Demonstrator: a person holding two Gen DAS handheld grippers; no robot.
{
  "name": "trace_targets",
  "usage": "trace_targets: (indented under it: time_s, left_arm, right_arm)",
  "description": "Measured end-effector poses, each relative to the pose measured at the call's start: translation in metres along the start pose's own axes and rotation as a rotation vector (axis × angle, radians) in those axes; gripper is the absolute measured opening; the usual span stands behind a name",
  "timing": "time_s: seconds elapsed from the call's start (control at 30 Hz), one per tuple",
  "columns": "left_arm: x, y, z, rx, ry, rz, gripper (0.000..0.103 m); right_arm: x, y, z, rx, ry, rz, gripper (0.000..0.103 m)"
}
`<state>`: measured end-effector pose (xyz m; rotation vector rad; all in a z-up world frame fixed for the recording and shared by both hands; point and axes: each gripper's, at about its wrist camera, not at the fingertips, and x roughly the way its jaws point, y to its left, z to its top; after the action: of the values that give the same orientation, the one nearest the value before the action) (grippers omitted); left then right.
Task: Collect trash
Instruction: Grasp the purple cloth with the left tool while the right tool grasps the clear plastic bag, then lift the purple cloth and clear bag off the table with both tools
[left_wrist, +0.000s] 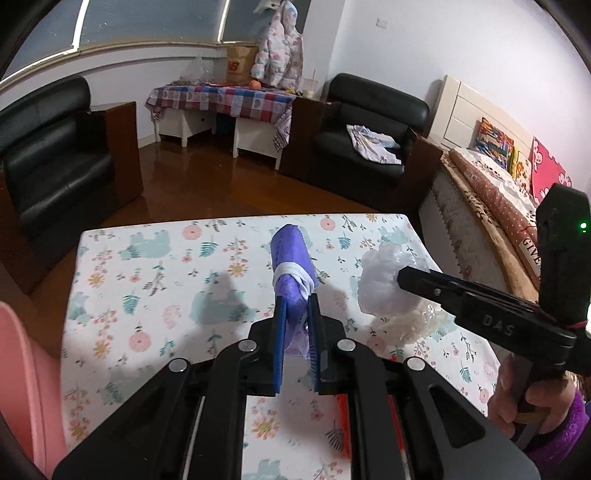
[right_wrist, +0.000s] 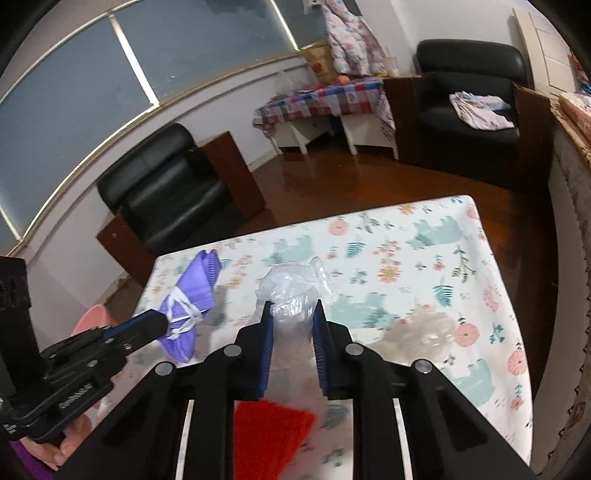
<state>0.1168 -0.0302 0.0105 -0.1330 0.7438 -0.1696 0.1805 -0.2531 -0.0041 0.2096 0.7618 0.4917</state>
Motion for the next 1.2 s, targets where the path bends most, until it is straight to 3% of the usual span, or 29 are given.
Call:
trace_targets:
  time_s: [0.27,0.63,1.2]
  left_arm:
    - [-0.036,0.02,-0.02,-0.048,-0.032,0.039,0.011]
    - [-0.076,0.045,-0.061,-0.128,-0.045,0.079,0.011]
    - [-0.135,0.025,-0.09,-0.133,-0.144,0.07,0.011]
  right_arm:
    - [-0.016,0.053,-0.019,-0.063,0.004,0.061,0.019]
    - [-0.017,0.114,-0.063,-0.148,0.067,0.062,0.019]
    - [-0.08,0.138,-0.092,-0.172,-0.031,0.006,0.019]
